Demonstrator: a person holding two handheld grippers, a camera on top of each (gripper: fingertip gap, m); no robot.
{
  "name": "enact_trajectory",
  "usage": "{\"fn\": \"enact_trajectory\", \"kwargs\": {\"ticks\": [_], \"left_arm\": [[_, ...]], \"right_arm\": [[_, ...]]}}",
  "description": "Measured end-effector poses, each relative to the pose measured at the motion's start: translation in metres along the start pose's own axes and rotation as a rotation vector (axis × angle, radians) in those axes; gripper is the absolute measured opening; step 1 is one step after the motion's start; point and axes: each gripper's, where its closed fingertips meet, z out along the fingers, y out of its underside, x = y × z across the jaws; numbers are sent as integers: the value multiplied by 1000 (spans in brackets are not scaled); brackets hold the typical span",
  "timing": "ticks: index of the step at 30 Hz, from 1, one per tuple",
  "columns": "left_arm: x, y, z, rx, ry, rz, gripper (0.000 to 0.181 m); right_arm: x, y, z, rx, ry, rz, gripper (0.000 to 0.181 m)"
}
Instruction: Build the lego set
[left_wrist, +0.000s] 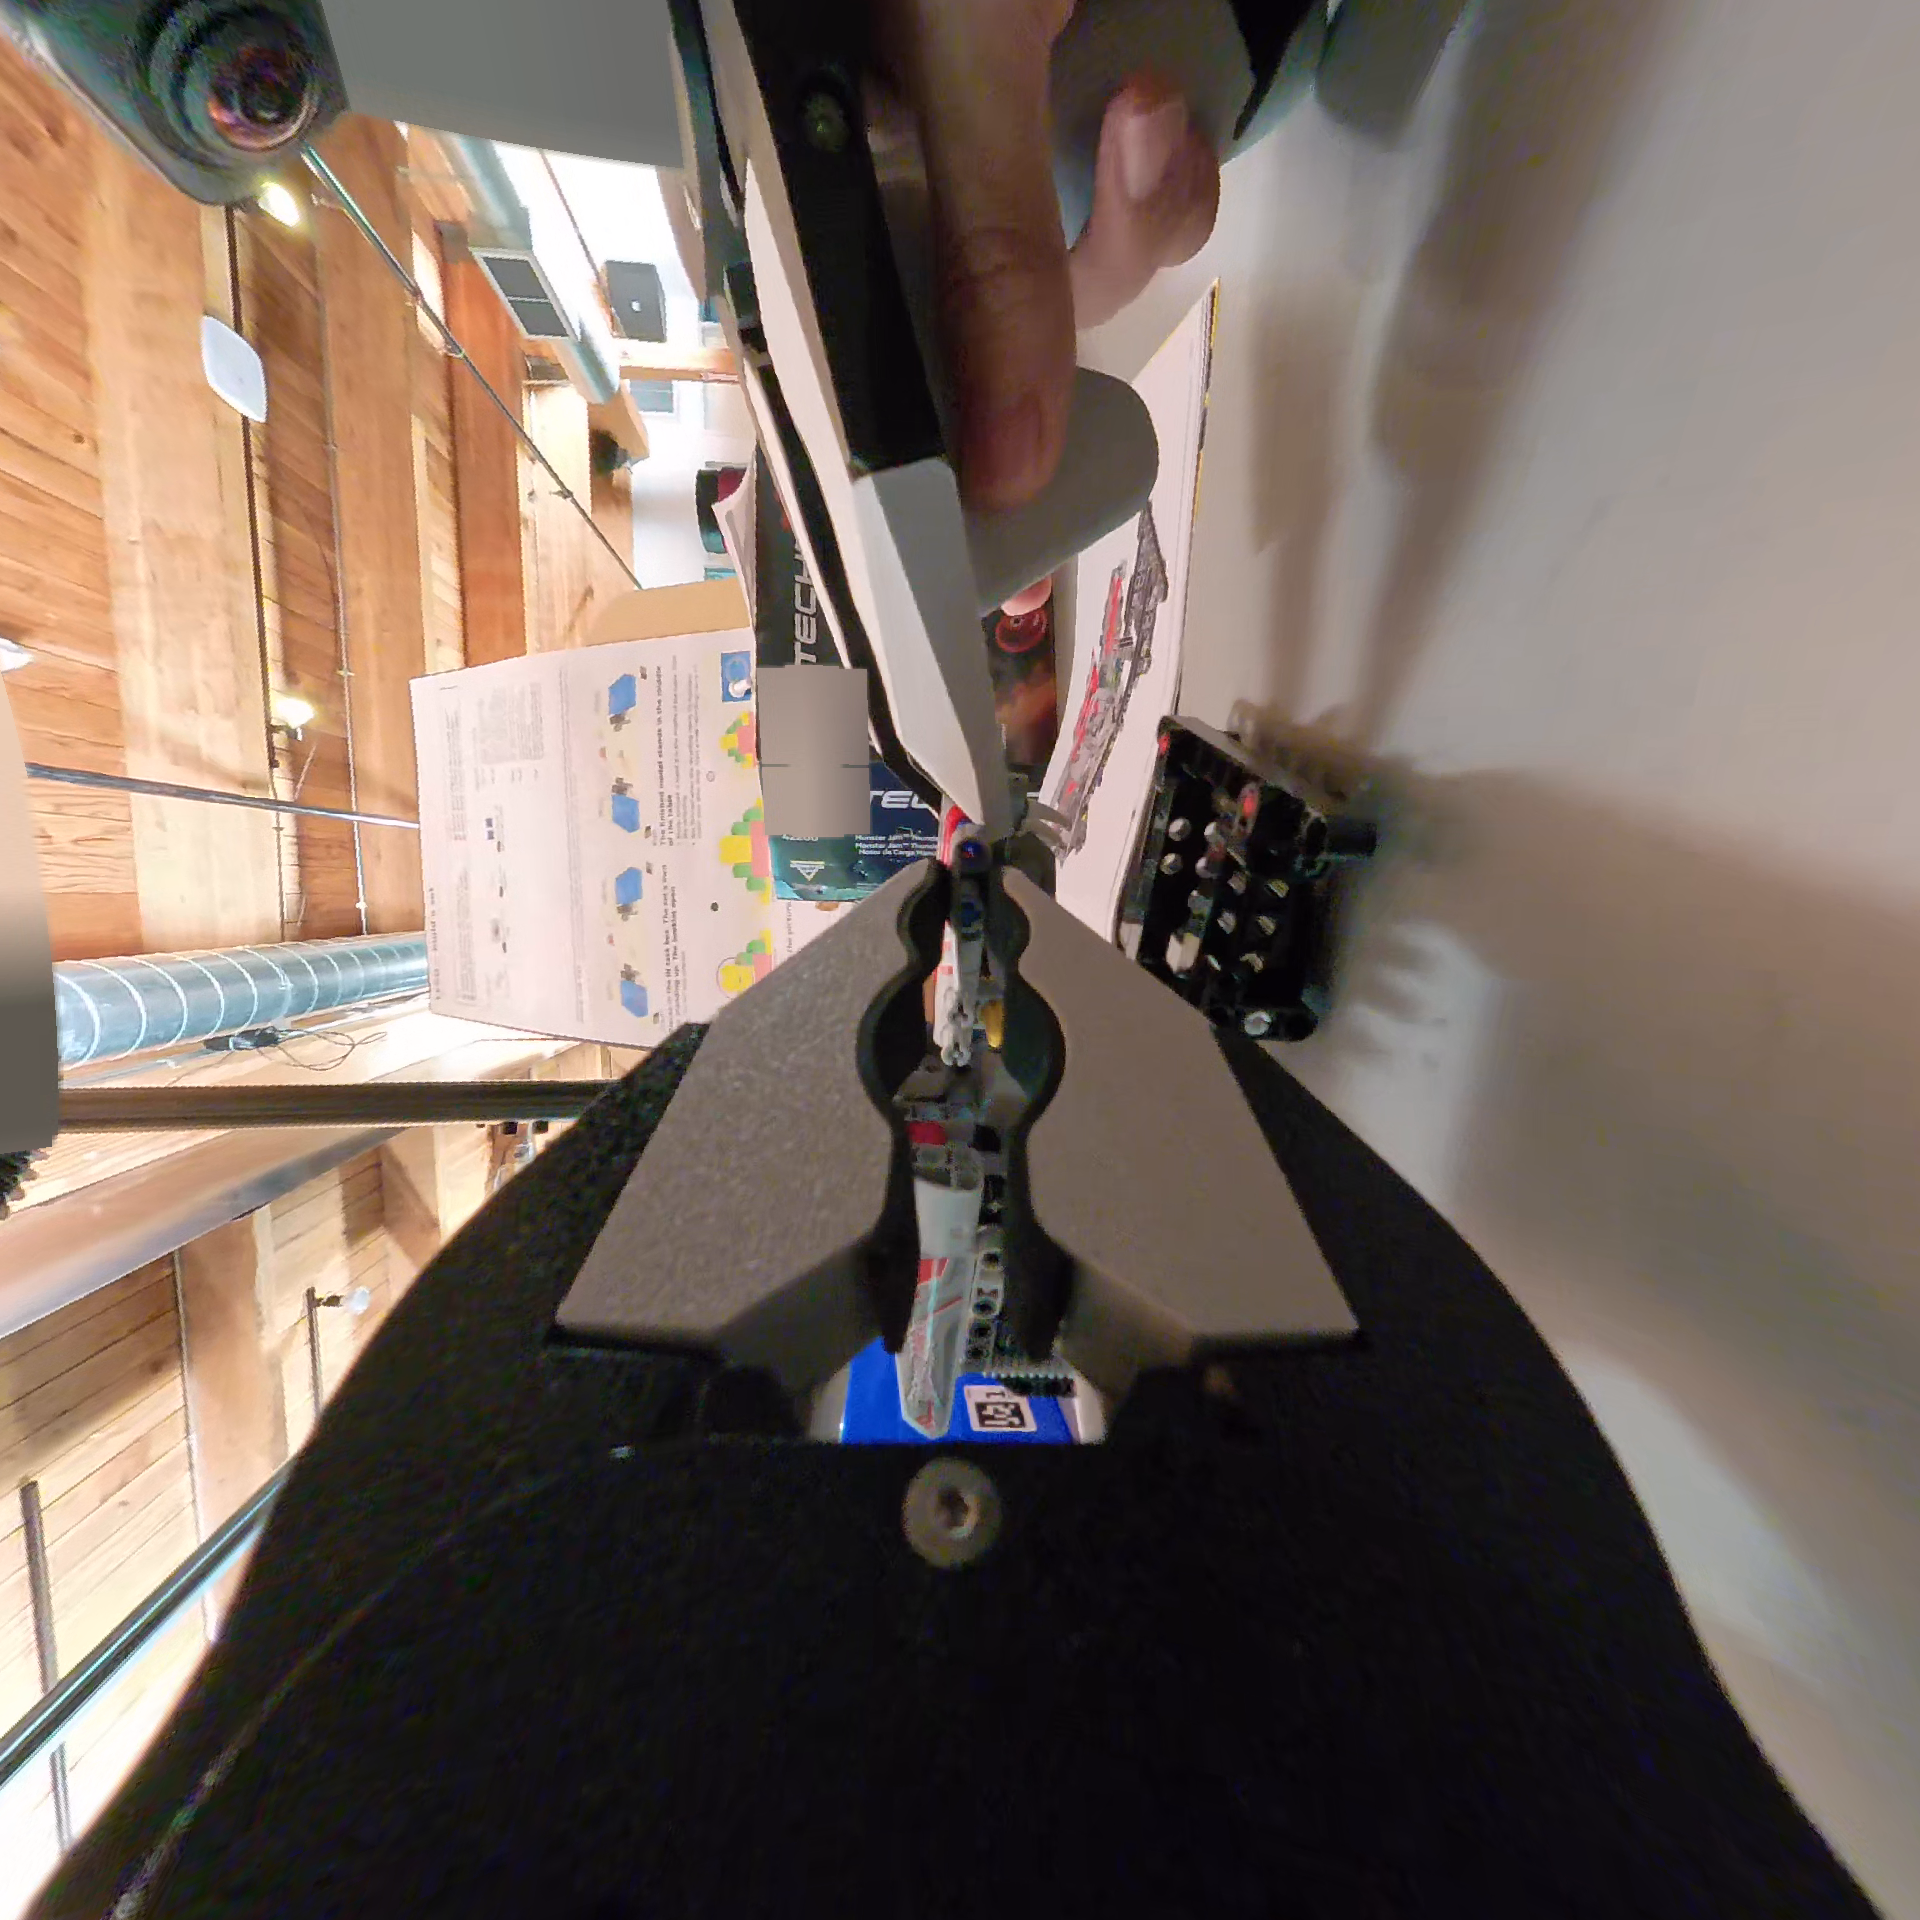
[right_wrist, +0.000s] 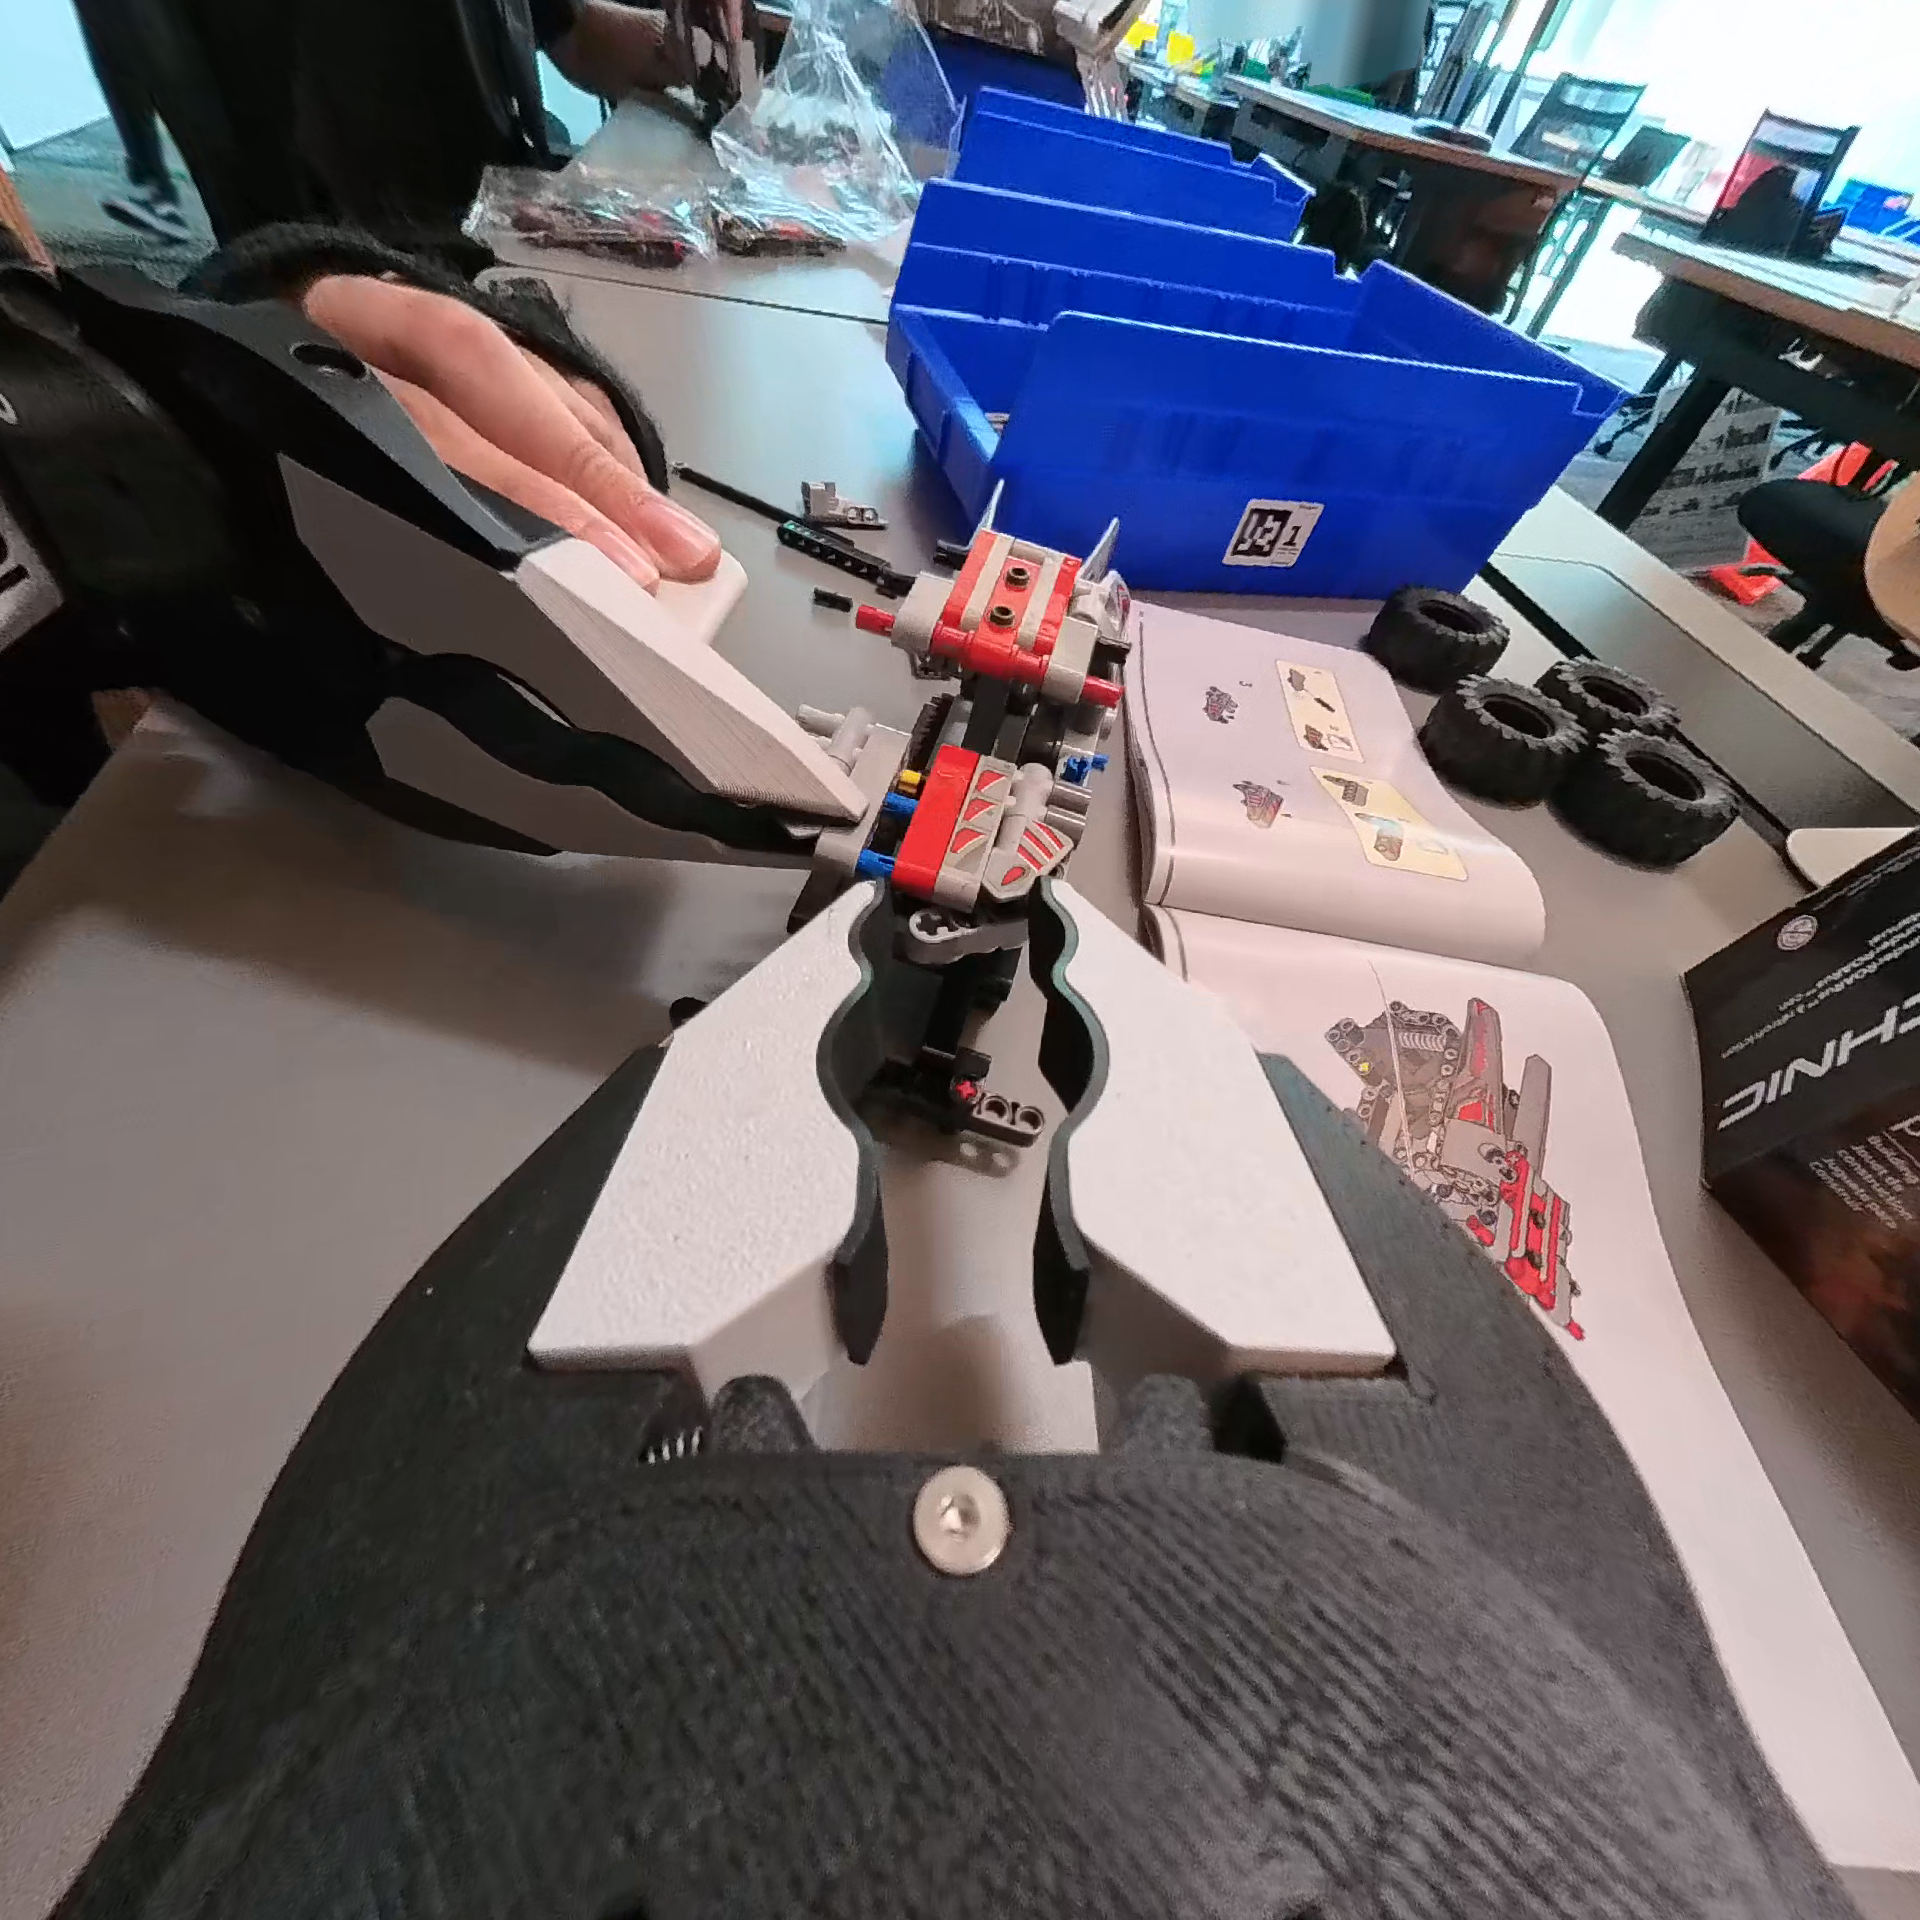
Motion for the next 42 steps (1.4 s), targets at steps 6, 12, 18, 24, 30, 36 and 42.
{"fn": "enact_trajectory", "kwargs": {"ticks": [6, 12, 18, 24, 30, 36, 42], "left_arm": [[0, 2, 0, -4, -2, -5, 4], [0, 5, 3, -12, 13, -40, 4], [0, 7, 4, -34, -11, -4, 4], [-2, 10, 5, -39, -78, 74, 4], [-3, 14, 7, -28, -114, 115, 4], [-5, 14, 9, -47, -169, 164, 5], [-7, 9, 7, 13, -124, -11, 15]], "right_arm": [[0, 0, 1, -4, 28, 18, 23], [2, 0, 3, -11, 57, 1, 21], [2, 0, 3, -13, 68, 19, 21], [-1, -2, 6, -9, 48, 86, 12], [0, -3, 6, -2, 33, 105, 22], [-2, -4, 6, 8, -19, 86, 36], [18, -1, 6, -3, 78, 94, 65]]}}
